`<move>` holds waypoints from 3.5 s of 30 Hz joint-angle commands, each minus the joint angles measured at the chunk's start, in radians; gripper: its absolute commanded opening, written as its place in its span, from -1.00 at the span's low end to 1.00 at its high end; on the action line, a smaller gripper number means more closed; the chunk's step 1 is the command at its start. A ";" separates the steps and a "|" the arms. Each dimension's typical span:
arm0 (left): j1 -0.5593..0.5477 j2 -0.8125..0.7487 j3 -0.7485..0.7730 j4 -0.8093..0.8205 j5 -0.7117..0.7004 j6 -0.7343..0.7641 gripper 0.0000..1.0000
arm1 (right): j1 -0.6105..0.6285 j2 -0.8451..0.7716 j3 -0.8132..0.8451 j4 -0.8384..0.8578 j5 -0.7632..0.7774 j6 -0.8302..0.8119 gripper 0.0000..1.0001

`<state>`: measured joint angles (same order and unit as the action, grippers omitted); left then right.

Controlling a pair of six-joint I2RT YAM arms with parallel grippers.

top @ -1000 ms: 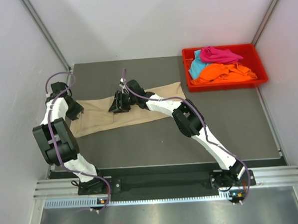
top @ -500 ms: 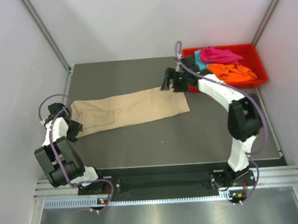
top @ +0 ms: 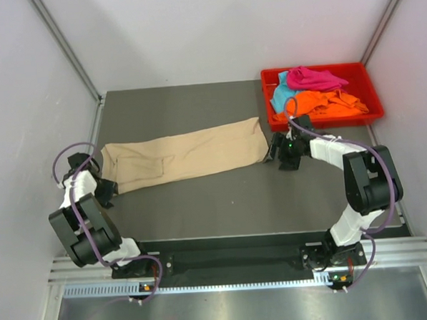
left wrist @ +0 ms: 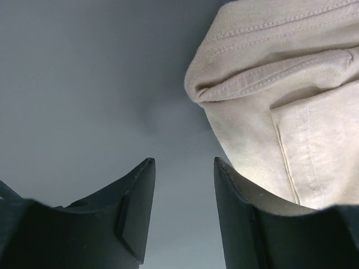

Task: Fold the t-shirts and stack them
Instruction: Fold the tshirt

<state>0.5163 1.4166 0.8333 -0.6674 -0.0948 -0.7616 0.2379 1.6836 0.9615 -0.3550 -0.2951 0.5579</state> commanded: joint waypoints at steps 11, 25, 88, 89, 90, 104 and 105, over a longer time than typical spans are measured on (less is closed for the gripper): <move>0.024 0.041 0.003 0.014 -0.013 -0.005 0.01 | -0.068 0.137 -0.021 0.280 -0.099 0.189 0.25; 0.027 0.042 -0.026 0.081 0.032 0.004 0.07 | -0.072 0.151 -0.013 0.237 -0.062 0.102 -1.00; -0.360 0.838 1.061 0.048 -0.082 0.571 0.04 | 0.083 -0.275 -0.463 0.171 -0.093 0.135 -0.92; -0.363 0.850 1.067 0.040 -0.104 0.564 0.04 | 0.081 -0.278 -0.464 0.169 -0.090 0.132 -0.92; -0.367 0.869 1.066 0.032 -0.120 0.559 0.04 | 0.081 -0.280 -0.468 0.163 -0.091 0.131 -0.92; -0.380 0.843 0.988 0.011 -0.255 0.456 0.04 | 0.081 -0.249 -0.448 0.163 -0.102 0.120 -0.92; -0.381 0.837 0.981 0.020 -0.255 0.452 0.04 | 0.081 -0.248 -0.448 0.166 -0.102 0.120 -0.92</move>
<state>0.1371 2.2856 1.8503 -0.6022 -0.3275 -0.2859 0.3069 1.4086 0.5236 -0.1463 -0.4202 0.7021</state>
